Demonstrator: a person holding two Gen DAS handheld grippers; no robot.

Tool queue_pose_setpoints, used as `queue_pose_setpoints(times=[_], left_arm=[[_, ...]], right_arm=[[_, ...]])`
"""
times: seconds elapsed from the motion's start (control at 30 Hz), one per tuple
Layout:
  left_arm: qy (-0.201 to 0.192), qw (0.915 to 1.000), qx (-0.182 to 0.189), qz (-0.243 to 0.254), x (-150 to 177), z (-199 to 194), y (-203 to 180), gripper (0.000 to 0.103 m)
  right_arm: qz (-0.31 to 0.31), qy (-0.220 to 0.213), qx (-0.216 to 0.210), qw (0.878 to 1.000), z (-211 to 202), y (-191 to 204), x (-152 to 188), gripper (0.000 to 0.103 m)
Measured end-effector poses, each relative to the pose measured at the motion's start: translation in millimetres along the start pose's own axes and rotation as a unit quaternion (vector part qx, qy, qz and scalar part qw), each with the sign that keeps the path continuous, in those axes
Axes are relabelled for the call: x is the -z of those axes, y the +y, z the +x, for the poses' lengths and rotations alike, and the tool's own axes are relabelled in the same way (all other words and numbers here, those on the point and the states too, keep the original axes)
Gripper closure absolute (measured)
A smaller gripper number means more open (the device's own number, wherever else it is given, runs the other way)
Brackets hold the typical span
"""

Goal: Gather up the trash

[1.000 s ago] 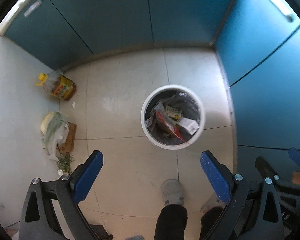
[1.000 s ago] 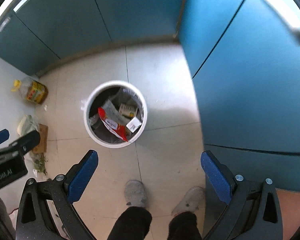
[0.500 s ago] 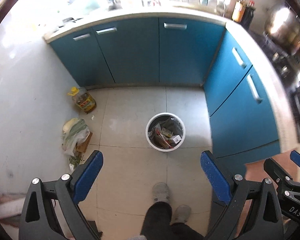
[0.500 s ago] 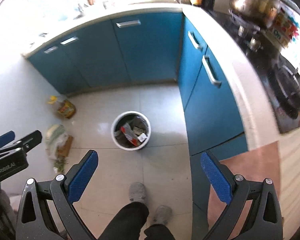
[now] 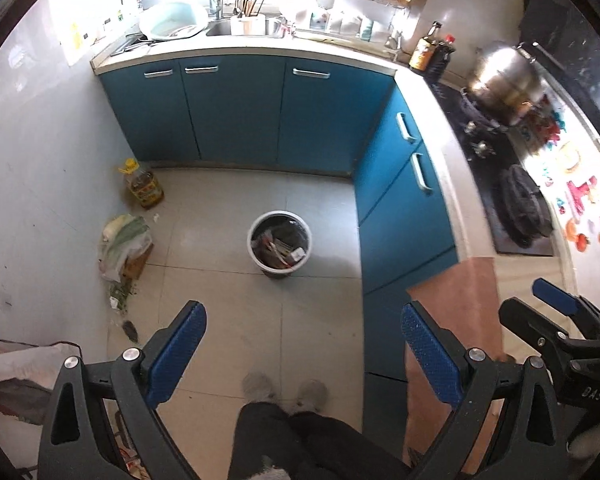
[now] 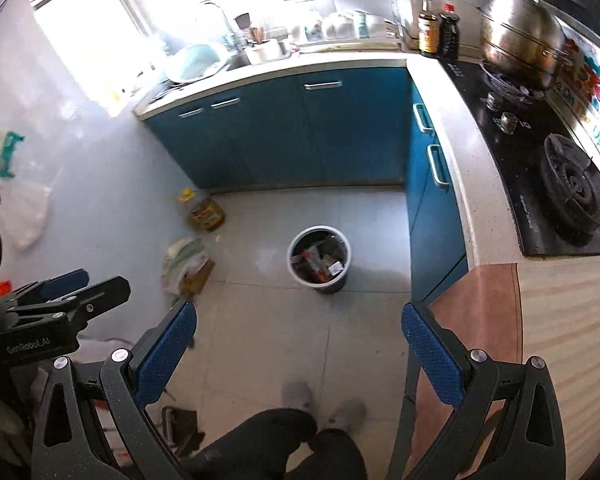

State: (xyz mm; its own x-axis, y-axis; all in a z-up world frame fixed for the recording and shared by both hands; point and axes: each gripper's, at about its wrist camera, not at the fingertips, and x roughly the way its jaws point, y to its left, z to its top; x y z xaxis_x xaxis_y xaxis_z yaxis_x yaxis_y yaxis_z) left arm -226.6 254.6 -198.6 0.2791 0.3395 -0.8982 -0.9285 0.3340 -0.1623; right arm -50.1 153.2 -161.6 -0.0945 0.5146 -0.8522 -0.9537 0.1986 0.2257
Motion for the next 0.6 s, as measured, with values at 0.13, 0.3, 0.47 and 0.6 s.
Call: queue_pose_setpoints(times=[0.13, 0.3, 0.47, 0.6], left_arm=[[-0.004, 0.9995, 0.03, -0.006, 6.6, -19.1, 3.7, 0.0], [-0.027, 0.9989, 0.038, 0.003, 11.2, -42.9, 4.2, 0.0], [-0.041, 0.9983, 0.043, 0.002, 15.2, -55.8, 9.3, 0.0], [-0.045, 0.9976, 0.052, 0.003, 15.8, -59.5, 10.1, 0.0]], right_arm=[[-0.002, 0.004, -0.026, 1.0, -16.2, 5.8, 6.9, 0.0], [0.005, -0.002, -0.045, 0.999, -30.6, 11.5, 8.2, 0.0], [-0.002, -0.01, -0.055, 0.998, -41.7, 22.2, 7.1, 0.0], [-0.006, -0.008, -0.063, 0.998, -44.0, 30.0, 6.3, 0.0]])
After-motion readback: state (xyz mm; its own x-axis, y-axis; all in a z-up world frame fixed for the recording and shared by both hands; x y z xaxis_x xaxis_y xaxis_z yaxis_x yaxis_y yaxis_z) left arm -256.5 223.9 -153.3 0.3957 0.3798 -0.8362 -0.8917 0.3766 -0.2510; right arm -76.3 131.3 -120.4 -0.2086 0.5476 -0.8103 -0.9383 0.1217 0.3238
